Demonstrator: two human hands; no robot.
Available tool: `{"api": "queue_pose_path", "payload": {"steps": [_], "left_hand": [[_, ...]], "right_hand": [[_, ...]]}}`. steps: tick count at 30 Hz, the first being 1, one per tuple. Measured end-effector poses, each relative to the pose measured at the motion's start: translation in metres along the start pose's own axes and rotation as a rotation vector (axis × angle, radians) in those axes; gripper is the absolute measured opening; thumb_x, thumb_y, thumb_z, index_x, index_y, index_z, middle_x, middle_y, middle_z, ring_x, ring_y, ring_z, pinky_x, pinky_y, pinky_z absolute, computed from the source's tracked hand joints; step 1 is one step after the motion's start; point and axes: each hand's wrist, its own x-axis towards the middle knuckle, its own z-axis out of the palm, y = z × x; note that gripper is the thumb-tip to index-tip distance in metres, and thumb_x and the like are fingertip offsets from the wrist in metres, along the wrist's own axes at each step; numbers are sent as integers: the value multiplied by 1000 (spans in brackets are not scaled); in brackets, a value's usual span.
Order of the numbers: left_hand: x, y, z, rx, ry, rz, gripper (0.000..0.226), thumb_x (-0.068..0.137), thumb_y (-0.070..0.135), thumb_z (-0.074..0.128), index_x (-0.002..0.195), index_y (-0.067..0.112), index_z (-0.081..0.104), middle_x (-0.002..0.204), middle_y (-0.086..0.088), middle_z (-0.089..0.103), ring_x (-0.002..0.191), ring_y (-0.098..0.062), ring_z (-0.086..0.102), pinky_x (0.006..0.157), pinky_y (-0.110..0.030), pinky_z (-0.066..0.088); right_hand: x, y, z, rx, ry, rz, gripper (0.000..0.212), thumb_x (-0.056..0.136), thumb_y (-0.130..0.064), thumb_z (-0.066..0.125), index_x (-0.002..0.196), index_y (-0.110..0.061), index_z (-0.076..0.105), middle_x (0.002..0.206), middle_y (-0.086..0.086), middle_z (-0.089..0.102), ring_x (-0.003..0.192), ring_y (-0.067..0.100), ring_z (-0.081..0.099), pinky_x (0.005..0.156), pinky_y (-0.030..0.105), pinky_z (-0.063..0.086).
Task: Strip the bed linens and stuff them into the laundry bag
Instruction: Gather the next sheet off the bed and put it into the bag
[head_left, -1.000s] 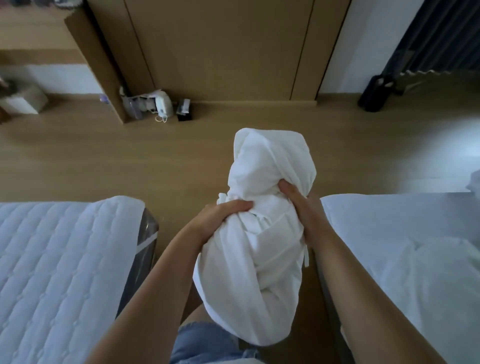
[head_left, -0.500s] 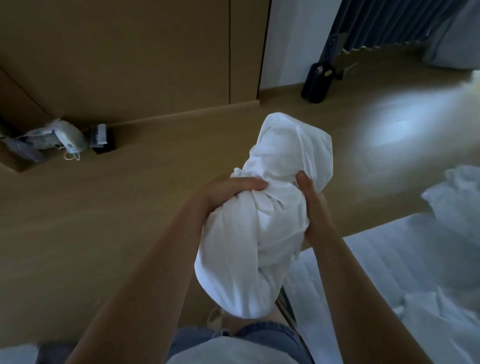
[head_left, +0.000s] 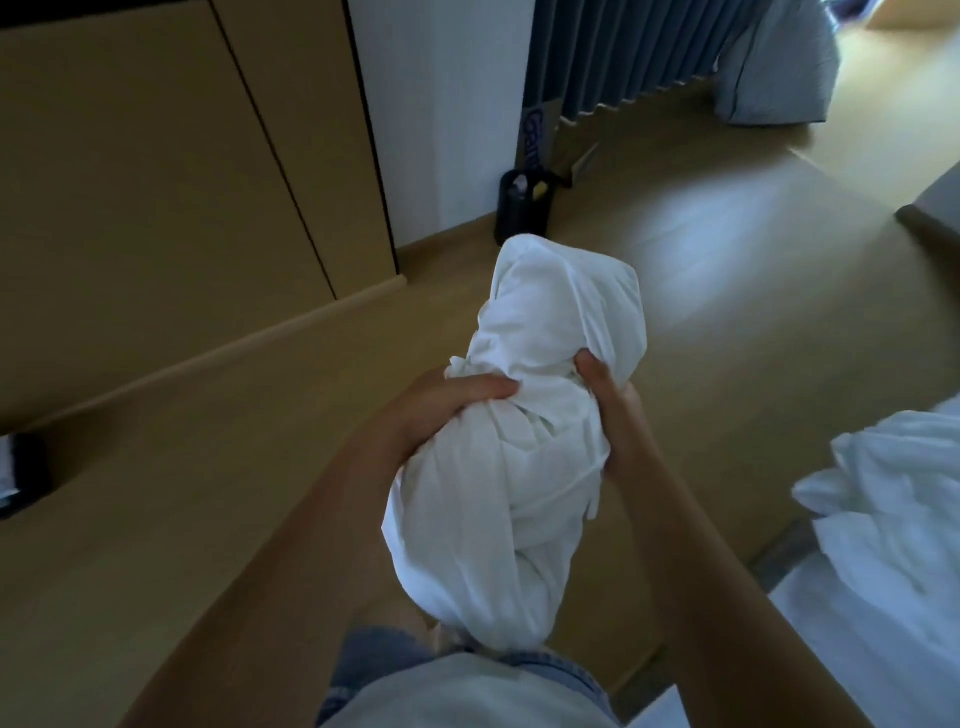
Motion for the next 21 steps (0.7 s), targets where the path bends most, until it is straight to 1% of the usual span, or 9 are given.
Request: {"api": "queue_pose_path", "payload": {"steps": [4,6,9,12,14,15,17,19,21], "left_hand": [[92,57,21,-14,-90,-34,44,73,37,78,111,18,68,99,-1,75,95,-20,70,93,-39,51],[141,86,35,-9,-140,-35,44,73,38,78,111,18,67,99,0,75,93,-19,71,91,-37,52],[224,134,52,31,-193,-31,47,69,46,80,106,21,66,98,2,74,92,-16,70,85,-32,51],[307,189,69,29,-271,8,56,62,48,82,108,21,66,104,-1,73,96,-18,69,92,-36,50],[357,229,80,44,-332,19,69,54,51,83,113,21,64,105,0,73,98,-19,69,94,-38,50],[379,247,88,49,-371,26,69,53,51,82,112,22,63,104,1,73,98,-18,69,92,-38,50],[421,280,106,49,-427,48,60,55,49,81,107,24,64,103,3,74,98,-16,69,89,-35,51],[462,310,128,69,-434,53,45,67,41,80,105,23,65,106,1,73,101,-17,68,91,-34,50],[502,336,155,90,-480,29,30,80,31,73,106,19,66,107,-3,72,101,-20,68,91,-35,52]], "right_hand": [[79,-45,-34,9,111,-13,84,55,-57,79,125,-15,56,114,4,69,101,22,68,88,43,54],[121,-64,-51,15,160,-35,82,55,-55,80,124,-16,57,114,3,69,102,22,68,87,43,54],[195,-98,-77,22,240,-81,79,54,-51,80,121,-16,58,113,3,70,100,20,68,81,37,56],[274,-137,-103,13,335,-111,94,46,-57,85,124,-13,56,115,3,68,99,19,68,81,36,56],[322,-162,-120,5,396,-83,107,39,-64,85,127,-14,53,117,3,67,100,21,68,86,41,55],[343,-175,-128,7,422,-61,111,37,-66,85,128,-14,52,118,3,67,101,22,67,88,43,54],[382,-197,-150,14,461,-42,112,36,-68,85,129,-16,51,118,3,67,102,23,67,90,45,53],[418,-217,-175,11,498,-39,108,38,-68,85,128,-17,53,117,1,67,101,22,67,91,45,53],[453,-233,-203,20,544,-18,109,36,-70,84,127,-17,53,117,1,67,101,22,67,90,44,53]]}}
